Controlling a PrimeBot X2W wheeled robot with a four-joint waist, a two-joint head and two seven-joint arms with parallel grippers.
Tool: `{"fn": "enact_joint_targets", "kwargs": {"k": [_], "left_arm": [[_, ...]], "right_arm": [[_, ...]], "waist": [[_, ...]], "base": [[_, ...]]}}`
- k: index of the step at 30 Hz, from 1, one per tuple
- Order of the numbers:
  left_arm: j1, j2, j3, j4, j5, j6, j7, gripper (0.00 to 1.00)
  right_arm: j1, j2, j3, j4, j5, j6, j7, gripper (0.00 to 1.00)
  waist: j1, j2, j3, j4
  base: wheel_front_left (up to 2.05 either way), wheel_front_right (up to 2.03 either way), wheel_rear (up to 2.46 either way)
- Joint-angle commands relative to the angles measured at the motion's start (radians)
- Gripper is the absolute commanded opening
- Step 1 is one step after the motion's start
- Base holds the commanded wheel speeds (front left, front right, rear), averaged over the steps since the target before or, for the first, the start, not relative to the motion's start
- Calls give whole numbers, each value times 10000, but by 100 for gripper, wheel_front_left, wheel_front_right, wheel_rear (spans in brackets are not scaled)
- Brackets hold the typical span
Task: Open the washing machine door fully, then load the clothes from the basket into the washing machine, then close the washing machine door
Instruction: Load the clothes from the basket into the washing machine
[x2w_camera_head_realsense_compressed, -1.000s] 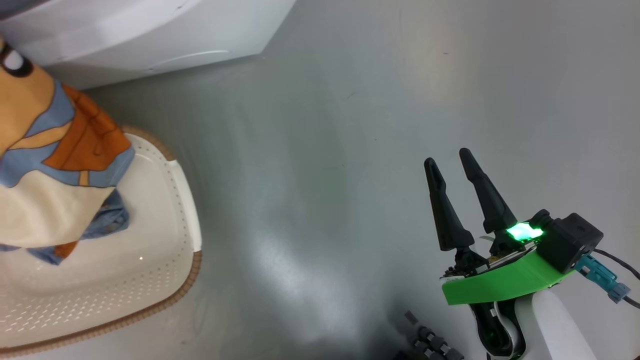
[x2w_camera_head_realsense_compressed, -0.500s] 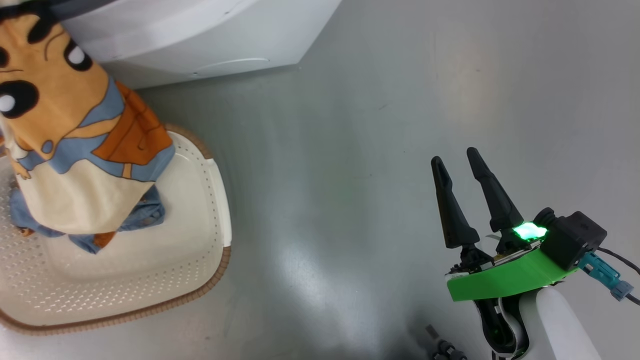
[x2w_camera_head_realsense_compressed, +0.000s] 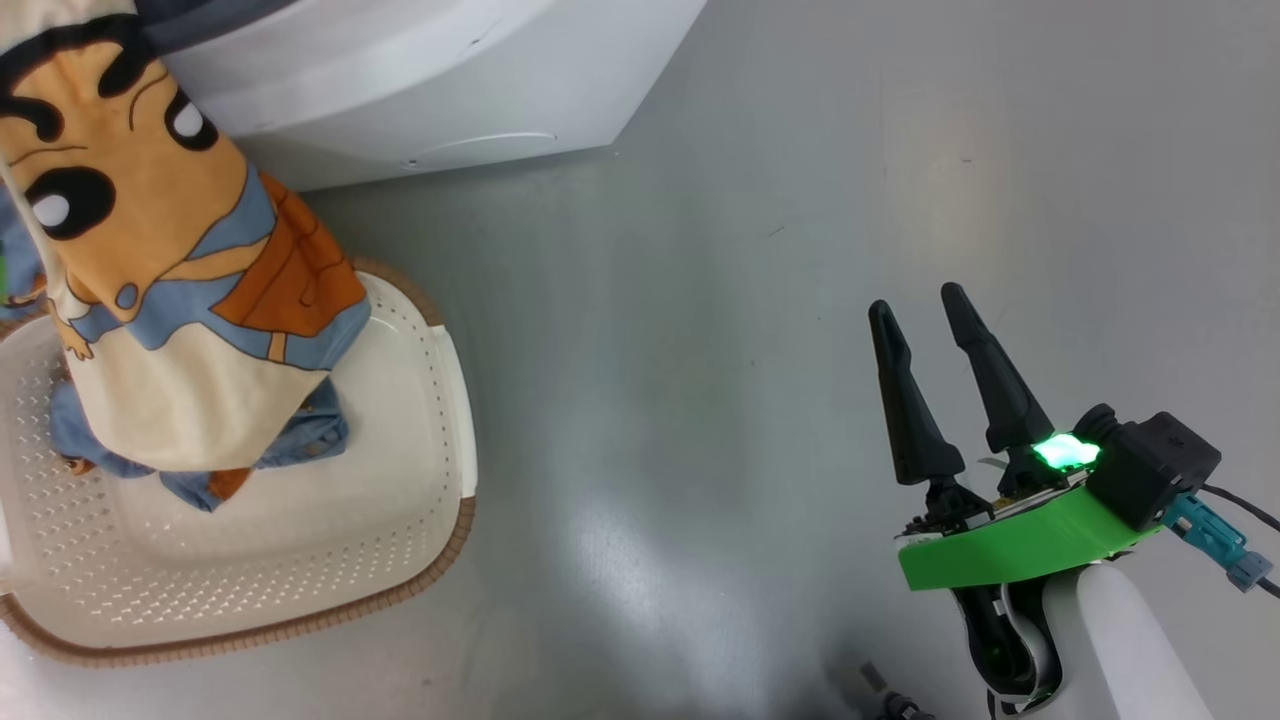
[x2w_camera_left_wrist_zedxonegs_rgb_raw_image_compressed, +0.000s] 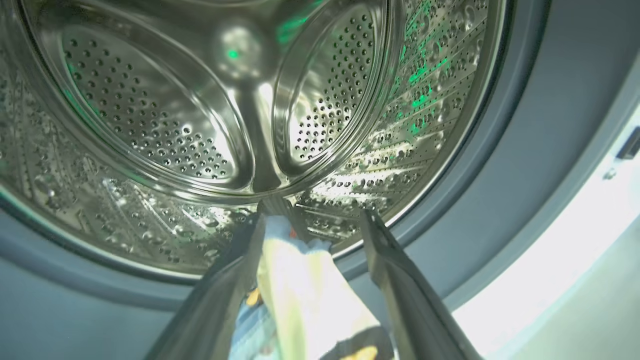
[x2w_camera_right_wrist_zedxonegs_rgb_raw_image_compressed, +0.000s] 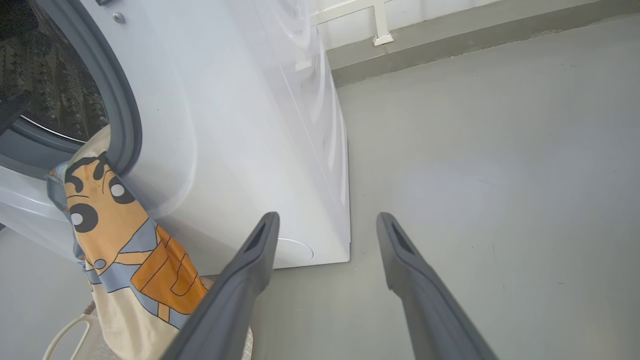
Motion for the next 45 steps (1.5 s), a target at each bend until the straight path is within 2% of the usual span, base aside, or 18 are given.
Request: {"fn": "enact_joint_targets", "kwargs": {"k": [1,6,10,13,22,34,45], "left_arm": [[474,577,592,-410,152,71,-44,100],[2214,637,1484,-1268,493,-101,-44,100],[3446,459,2320,-1859,785,-199,-45,100],[4043,256,2720,-2097,882,-261,-45,100],[6102,-823,3812,-2698,1445,-675,-45,100],[7377,-1443,4138,-2383,1964,-851,-45,100],[7015,-1329,3675,-1848,1785,-854,-45,100]], "right_arm": [[181,-30,128,-240,12,27,-48,100],[136,-30,39,-276,16,27,-48,100],[100,-30,-19,-339,-16,27,-48,100],[96,-30,-41,-360,-37,27,-48,100],[70,-30,-41,-397,-67,27,-48,100],[147,-30,-29,-418,-10,27,-48,100],[113,-30,16,-366,-19,27,-48,100]], "waist": [[0,-1,3,14],[0,-1,62,75],[0,-1,141,135],[0,-1,164,161],[0,-1,212,181],[0,-1,191,97],[0,-1,190,123]], "base": [[0,0,0],[0,0,0],[0,0,0],[0,0,0],[0,0,0],[0,0,0],[0,0,0]]}}
